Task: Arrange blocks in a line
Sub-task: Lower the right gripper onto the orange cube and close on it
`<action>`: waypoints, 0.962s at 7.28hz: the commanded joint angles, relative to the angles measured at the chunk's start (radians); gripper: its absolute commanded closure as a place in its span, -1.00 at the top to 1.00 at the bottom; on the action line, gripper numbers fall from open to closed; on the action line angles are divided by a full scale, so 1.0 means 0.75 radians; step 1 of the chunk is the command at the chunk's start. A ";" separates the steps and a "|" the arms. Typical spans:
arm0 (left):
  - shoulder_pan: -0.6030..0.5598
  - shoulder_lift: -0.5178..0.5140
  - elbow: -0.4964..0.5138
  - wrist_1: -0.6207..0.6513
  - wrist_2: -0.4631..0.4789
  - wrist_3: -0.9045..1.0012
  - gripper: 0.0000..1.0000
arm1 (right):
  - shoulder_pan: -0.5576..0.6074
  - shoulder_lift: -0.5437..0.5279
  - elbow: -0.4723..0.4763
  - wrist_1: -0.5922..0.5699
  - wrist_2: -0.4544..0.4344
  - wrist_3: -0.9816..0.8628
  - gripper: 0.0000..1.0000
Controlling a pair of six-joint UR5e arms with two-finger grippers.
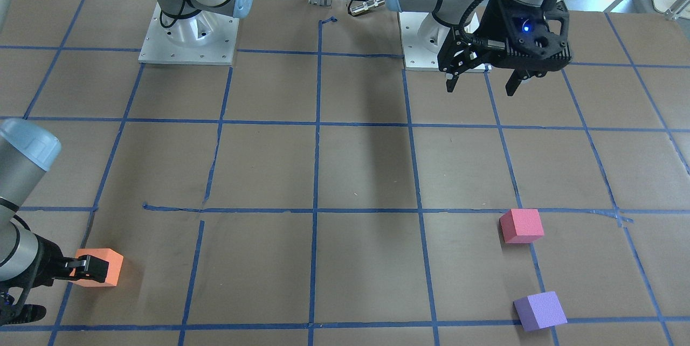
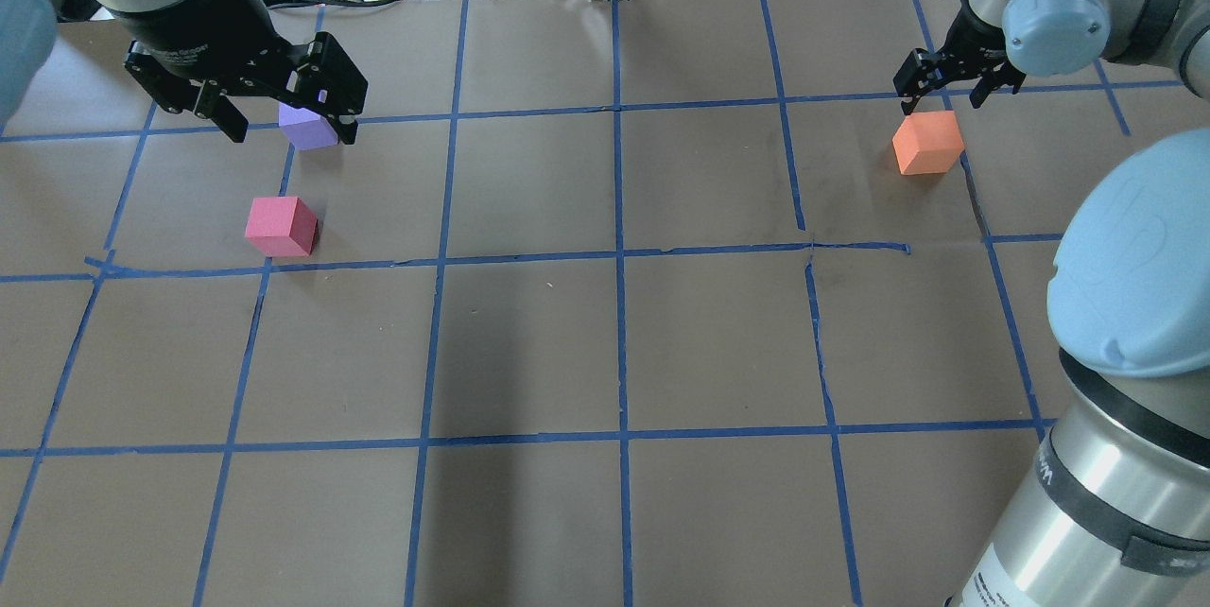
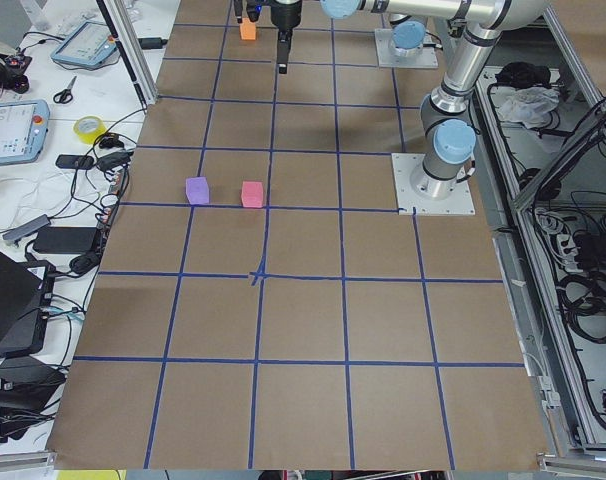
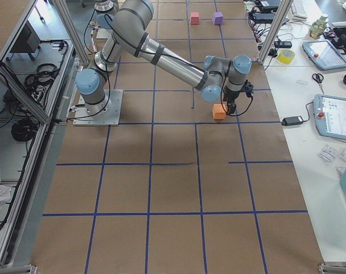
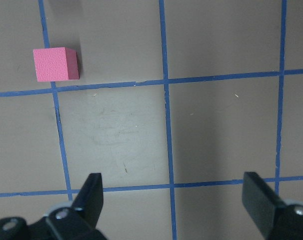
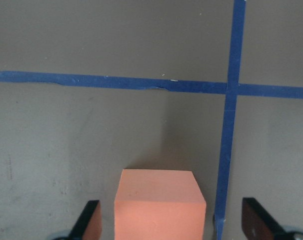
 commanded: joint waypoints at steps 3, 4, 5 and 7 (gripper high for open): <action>-0.001 0.000 0.000 0.002 0.000 0.000 1.00 | 0.010 0.047 0.009 -0.039 0.003 -0.018 0.88; -0.001 0.000 -0.002 0.000 0.000 0.000 1.00 | 0.010 0.047 0.021 -0.043 -0.003 -0.029 0.88; -0.001 0.000 0.000 0.000 0.000 0.000 1.00 | 0.010 0.047 0.026 -0.041 -0.006 -0.031 0.86; -0.001 0.000 -0.002 0.000 0.002 0.000 1.00 | 0.008 0.047 0.040 -0.035 -0.012 -0.043 0.69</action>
